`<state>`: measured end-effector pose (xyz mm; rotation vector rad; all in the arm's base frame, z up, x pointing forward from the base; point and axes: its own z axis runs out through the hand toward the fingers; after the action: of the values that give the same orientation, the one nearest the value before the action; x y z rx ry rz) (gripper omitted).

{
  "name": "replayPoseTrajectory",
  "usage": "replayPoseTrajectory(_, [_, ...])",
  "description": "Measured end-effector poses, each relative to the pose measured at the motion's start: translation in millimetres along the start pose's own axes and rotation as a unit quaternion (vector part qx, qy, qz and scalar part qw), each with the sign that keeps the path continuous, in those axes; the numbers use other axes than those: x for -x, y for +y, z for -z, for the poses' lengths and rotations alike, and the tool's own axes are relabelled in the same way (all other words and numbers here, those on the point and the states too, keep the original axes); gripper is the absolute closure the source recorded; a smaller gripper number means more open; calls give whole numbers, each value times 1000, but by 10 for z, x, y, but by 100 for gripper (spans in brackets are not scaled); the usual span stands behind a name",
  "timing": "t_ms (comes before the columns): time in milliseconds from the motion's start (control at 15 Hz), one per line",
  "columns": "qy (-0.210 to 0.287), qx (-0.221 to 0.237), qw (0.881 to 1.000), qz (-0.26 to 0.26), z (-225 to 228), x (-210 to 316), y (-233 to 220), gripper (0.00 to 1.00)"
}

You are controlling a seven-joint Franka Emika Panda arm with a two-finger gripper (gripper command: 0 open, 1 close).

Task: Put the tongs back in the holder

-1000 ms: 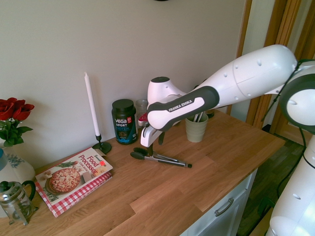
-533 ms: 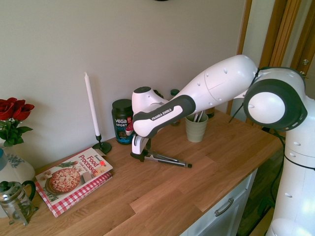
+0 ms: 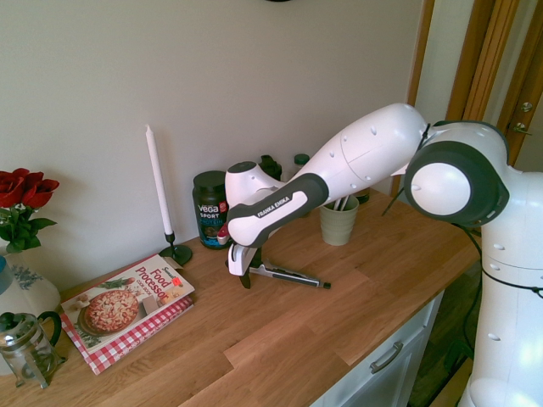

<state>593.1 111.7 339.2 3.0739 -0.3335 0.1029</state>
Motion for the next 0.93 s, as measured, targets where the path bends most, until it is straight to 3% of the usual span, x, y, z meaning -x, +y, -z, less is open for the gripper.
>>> replayPoseTrajectory(933, [-2, 6, 1000, -19, -38, -3, 64, 100])
